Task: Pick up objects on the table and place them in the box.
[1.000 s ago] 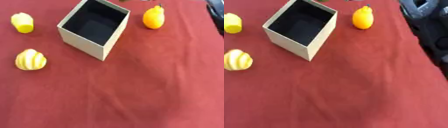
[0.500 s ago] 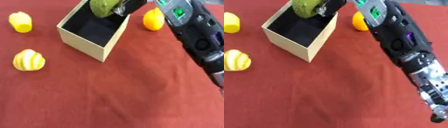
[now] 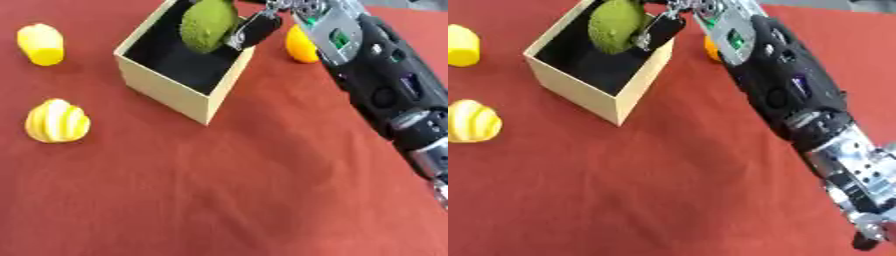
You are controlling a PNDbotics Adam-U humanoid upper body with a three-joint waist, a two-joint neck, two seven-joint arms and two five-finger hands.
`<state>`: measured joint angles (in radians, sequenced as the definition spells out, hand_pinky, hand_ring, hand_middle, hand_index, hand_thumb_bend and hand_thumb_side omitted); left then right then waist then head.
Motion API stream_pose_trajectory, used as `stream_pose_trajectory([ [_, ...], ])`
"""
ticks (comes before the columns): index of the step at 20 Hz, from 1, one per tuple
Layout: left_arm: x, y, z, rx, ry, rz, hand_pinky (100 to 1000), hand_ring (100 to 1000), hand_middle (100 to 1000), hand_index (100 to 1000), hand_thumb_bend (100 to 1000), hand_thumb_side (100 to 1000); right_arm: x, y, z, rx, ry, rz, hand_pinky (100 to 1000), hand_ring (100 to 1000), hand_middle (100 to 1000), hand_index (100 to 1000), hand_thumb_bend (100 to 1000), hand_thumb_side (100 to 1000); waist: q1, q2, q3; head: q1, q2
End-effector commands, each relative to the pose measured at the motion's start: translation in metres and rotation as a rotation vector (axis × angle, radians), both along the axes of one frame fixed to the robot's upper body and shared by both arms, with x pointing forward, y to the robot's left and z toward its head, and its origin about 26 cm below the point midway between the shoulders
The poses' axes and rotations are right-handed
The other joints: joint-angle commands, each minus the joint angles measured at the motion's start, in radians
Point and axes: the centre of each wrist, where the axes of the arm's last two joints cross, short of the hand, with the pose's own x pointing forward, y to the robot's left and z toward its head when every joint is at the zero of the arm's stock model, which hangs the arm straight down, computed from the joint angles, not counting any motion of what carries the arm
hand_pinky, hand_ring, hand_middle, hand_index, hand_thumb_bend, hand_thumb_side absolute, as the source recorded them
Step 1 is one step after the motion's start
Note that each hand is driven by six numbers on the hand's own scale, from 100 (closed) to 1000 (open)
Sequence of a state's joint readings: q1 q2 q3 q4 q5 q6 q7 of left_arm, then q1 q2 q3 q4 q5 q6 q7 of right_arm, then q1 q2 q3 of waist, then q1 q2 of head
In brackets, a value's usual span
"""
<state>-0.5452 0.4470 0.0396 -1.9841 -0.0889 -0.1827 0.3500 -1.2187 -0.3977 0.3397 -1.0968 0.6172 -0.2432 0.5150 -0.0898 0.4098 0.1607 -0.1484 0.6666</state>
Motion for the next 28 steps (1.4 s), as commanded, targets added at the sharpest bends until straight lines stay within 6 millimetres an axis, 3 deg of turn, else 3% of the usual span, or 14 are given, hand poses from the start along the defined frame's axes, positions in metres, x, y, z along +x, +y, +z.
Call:
stream_pose_trajectory([
  [1,-0.004,-0.002,0.007,0.010,-0.026,-0.011,758,753,725,874,297,756,-0.004,0.002,0.016,-0.023,-0.058,0.016,823,858,759,790,122,100,0.006,-0.022,-0.001,-0.004,-0.013],
  [2,-0.004,-0.002,0.007,0.009,-0.026,-0.011,758,753,725,874,297,755,-0.004,0.003,0.016,-0.041,-0.061,0.018,856,908,820,846,202,258,0.006,-0.023,-0.001,-0.004,-0.014],
  [7,-0.004,-0.002,0.008,0.007,-0.028,-0.011,758,754,726,874,300,752,-0.005,0.002,0.021,-0.108,-0.091,0.008,878,936,848,874,339,385,0.008,-0.026,-0.004,0.004,-0.025],
  [13,-0.004,-0.001,0.008,0.006,-0.027,-0.008,759,753,727,874,299,752,-0.008,0.001,0.026,-0.106,-0.117,0.008,879,936,848,880,346,381,0.011,-0.029,-0.011,0.005,-0.022],
  [20,-0.004,0.000,0.007,0.005,-0.026,-0.002,758,752,727,874,299,753,-0.020,-0.008,0.044,-0.016,-0.173,0.031,879,931,842,879,281,292,0.015,-0.026,-0.019,0.001,-0.032],
  [24,-0.004,0.003,0.005,0.006,-0.019,0.016,757,751,727,873,296,757,-0.037,-0.036,0.070,0.082,-0.250,0.006,877,929,843,880,284,246,0.013,-0.023,-0.029,0.011,-0.022],
  [28,-0.005,0.007,0.003,0.009,-0.012,0.036,757,750,727,873,292,761,-0.046,-0.075,0.081,0.102,-0.273,-0.086,877,931,856,884,286,264,0.010,-0.018,-0.038,0.024,-0.015],
])
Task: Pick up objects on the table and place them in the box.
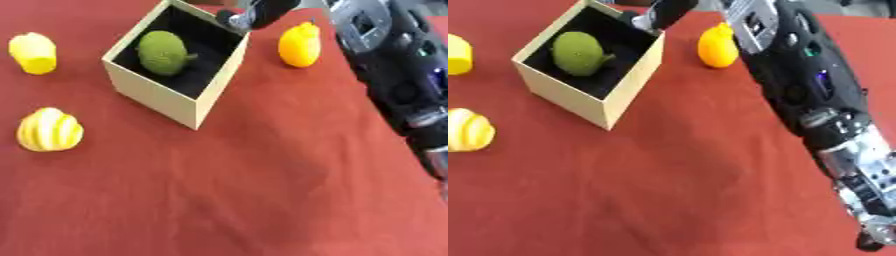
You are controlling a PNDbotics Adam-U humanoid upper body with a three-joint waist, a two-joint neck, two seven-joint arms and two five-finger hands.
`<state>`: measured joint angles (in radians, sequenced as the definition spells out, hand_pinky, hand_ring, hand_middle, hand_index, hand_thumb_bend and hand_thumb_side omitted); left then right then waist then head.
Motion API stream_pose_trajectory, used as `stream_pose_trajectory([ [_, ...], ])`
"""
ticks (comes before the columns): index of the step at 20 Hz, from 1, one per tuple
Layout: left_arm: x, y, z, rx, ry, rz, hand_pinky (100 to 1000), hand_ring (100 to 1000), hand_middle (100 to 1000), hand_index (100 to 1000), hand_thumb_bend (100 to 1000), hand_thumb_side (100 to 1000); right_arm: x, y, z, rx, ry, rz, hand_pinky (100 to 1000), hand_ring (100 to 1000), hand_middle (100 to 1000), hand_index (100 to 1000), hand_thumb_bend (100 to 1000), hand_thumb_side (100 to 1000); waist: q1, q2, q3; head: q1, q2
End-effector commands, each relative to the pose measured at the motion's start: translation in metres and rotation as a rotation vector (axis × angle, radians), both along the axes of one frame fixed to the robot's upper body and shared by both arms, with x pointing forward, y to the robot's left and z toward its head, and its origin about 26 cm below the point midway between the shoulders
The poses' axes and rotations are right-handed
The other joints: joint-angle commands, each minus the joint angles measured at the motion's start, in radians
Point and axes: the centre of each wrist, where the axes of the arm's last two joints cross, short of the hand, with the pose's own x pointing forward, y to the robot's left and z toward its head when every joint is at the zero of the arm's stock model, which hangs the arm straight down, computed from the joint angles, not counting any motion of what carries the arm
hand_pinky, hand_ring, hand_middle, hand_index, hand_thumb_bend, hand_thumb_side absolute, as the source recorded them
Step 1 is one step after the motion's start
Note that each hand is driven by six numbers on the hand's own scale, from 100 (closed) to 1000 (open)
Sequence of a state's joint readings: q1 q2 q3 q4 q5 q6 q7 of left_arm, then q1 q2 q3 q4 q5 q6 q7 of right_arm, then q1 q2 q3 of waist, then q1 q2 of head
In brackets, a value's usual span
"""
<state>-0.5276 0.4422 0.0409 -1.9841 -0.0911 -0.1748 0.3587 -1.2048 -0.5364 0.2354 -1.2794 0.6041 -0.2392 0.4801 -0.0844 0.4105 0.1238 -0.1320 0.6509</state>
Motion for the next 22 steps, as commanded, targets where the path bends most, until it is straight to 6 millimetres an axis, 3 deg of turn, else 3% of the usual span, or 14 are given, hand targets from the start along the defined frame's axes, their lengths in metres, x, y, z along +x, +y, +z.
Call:
stream_pose_trajectory([
  [1,-0.005,0.006,0.008,0.023,-0.032,0.027,757,750,727,873,292,762,-0.013,-0.036,0.023,0.022,-0.048,-0.070,878,933,859,886,283,273,0.005,-0.017,-0.002,0.009,-0.001],
  [8,-0.005,0.009,0.008,0.028,-0.034,0.047,757,749,728,874,287,766,-0.013,-0.079,0.015,0.003,0.008,-0.166,885,951,876,893,289,327,0.012,0.002,-0.004,0.003,-0.031],
  [17,-0.005,0.009,0.008,0.025,-0.033,0.048,757,748,728,873,284,770,0.002,-0.105,-0.005,-0.008,0.087,-0.304,889,961,870,901,309,363,0.012,0.015,0.002,0.013,-0.038],
  [22,-0.005,0.008,0.008,0.024,-0.033,0.044,757,748,728,873,284,771,0.017,-0.110,-0.024,-0.030,0.145,-0.372,890,964,877,915,345,379,0.012,0.016,0.003,0.011,-0.040],
])
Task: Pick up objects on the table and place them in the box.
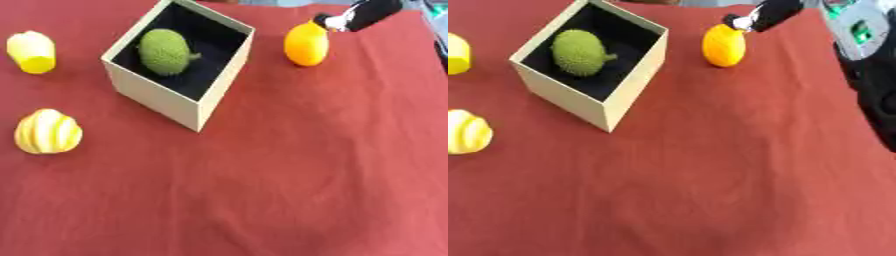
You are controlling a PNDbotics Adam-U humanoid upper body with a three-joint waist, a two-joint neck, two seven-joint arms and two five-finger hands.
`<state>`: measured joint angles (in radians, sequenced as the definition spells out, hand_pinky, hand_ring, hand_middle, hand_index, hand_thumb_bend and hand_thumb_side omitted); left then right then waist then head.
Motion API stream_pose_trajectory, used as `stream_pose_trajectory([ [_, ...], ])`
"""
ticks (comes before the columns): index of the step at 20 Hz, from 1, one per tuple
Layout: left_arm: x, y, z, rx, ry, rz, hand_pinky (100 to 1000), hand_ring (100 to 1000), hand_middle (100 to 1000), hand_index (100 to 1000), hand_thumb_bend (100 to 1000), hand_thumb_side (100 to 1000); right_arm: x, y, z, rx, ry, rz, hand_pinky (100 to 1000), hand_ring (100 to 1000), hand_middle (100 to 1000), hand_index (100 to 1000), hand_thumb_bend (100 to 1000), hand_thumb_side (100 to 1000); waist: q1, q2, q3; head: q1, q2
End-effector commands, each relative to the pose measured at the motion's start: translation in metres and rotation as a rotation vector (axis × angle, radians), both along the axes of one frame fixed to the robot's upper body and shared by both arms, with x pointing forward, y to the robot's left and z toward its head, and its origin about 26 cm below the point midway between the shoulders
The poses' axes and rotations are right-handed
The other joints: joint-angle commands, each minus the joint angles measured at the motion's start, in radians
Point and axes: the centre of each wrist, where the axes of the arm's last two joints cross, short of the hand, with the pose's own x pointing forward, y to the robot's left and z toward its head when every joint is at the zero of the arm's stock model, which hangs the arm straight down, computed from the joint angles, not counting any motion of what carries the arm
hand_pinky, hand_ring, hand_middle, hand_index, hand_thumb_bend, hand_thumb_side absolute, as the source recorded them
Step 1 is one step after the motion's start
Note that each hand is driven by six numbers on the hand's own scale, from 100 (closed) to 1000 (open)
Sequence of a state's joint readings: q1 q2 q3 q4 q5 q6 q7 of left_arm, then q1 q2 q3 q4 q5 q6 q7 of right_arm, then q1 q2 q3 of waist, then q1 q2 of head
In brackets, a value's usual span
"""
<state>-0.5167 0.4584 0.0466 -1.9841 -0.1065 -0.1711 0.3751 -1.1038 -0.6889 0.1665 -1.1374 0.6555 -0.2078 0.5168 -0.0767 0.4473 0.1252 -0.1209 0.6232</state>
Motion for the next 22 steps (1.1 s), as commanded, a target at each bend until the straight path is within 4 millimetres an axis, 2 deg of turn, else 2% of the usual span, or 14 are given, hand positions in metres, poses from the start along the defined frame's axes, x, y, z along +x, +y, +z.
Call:
stream_pose_trajectory([
  [1,-0.004,0.003,0.009,0.019,-0.031,0.009,757,748,728,873,283,771,0.004,-0.008,0.003,-0.019,0.001,-0.053,889,962,870,913,354,385,0.005,-0.020,0.002,0.000,-0.012],
  [14,-0.004,0.001,0.010,0.017,-0.035,0.000,757,748,728,873,281,774,0.026,-0.016,-0.032,-0.004,0.066,-0.149,887,958,863,910,357,412,0.005,-0.008,0.016,-0.006,-0.020],
  [18,-0.004,0.001,0.011,0.014,-0.037,-0.001,758,748,729,873,280,774,0.030,-0.017,-0.039,-0.004,0.072,-0.175,883,954,863,910,378,394,0.004,-0.004,0.023,-0.005,-0.025],
  [22,-0.004,0.001,0.011,0.014,-0.038,-0.003,758,748,729,873,279,775,0.034,-0.019,-0.047,-0.015,0.068,-0.220,877,944,857,908,394,338,0.002,-0.001,0.029,-0.009,-0.026],
])
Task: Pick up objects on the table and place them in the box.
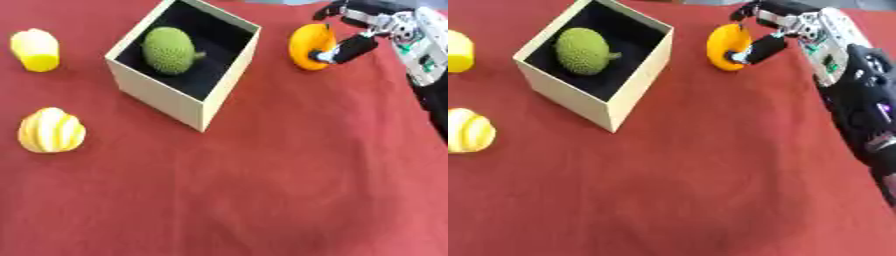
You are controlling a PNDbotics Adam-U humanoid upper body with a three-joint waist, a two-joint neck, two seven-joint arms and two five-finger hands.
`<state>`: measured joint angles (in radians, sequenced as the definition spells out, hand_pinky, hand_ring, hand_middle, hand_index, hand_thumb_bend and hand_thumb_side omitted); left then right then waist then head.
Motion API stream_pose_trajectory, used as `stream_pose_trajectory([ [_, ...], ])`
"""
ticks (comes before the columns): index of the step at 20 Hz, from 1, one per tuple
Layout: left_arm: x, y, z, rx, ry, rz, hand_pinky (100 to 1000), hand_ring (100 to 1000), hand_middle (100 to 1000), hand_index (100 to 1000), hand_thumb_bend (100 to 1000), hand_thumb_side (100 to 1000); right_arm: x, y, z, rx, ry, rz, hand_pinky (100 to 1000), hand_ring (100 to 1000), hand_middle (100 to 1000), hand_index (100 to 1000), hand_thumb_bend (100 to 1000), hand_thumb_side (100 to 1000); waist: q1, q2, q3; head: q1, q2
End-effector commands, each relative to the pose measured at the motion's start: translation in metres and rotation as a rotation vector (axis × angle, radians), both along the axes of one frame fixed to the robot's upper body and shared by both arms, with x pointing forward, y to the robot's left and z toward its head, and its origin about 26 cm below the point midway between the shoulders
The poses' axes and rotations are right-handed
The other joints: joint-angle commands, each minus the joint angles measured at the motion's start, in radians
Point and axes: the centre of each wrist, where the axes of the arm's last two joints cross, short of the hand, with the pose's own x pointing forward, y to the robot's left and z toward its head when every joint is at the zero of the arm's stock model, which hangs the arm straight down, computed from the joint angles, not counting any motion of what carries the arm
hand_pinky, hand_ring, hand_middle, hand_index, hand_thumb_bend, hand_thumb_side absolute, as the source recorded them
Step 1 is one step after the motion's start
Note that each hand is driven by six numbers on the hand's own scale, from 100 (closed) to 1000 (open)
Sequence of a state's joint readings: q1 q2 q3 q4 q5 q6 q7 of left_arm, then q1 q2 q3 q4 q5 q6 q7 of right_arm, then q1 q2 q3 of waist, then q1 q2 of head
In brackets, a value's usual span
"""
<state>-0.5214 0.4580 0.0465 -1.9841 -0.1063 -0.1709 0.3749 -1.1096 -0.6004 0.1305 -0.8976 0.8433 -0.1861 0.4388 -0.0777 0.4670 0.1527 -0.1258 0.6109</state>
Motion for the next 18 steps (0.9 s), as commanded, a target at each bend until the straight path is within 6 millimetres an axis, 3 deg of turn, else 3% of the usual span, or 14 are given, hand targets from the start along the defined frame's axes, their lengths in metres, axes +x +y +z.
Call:
stream_pose_trajectory([
  [1,-0.004,0.001,0.010,0.014,-0.033,-0.001,758,748,729,872,279,776,0.000,-0.007,0.008,-0.017,-0.034,-0.044,874,938,842,903,389,304,0.003,-0.021,0.002,-0.004,-0.012],
  [4,-0.004,0.001,0.009,0.014,-0.030,0.000,758,747,729,872,279,777,0.000,-0.007,0.007,-0.014,-0.037,-0.037,858,899,748,839,305,240,0.003,-0.021,-0.001,-0.002,-0.005],
  [7,-0.004,0.002,0.008,0.012,-0.026,0.003,758,747,729,872,278,777,-0.006,-0.005,0.014,-0.003,-0.069,0.009,821,816,634,736,188,100,0.003,-0.023,-0.006,0.003,0.002],
  [9,-0.004,0.002,0.008,0.013,-0.025,0.003,758,748,729,872,278,777,-0.010,-0.004,0.018,0.013,-0.083,0.039,809,787,608,707,109,100,0.004,-0.025,-0.008,0.004,0.006],
  [18,-0.004,0.004,0.006,0.014,-0.019,0.010,760,748,730,872,282,771,-0.037,0.003,0.052,0.097,-0.178,0.163,781,741,569,656,100,100,0.005,-0.045,-0.022,0.011,0.021],
])
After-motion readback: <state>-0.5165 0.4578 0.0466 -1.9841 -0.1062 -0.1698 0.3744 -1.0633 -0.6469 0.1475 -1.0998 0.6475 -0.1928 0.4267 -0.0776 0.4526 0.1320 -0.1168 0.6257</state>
